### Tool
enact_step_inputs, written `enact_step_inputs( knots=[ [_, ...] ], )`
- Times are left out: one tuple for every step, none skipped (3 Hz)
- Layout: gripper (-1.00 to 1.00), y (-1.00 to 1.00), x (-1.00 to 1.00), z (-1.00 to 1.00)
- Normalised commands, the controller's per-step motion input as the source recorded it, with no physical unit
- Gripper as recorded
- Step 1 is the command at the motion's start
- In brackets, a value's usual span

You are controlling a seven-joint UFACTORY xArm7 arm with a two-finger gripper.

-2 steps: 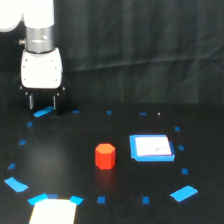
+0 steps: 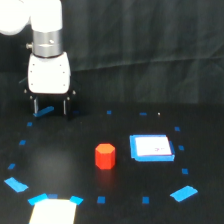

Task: Pick up the red object from the table

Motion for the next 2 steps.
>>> enact_step_inputs(
  knots=[
    [0.99,-0.95,0.98,-0.04],
    [0.91,-0.80,0.99,-0.04]
  ],
)
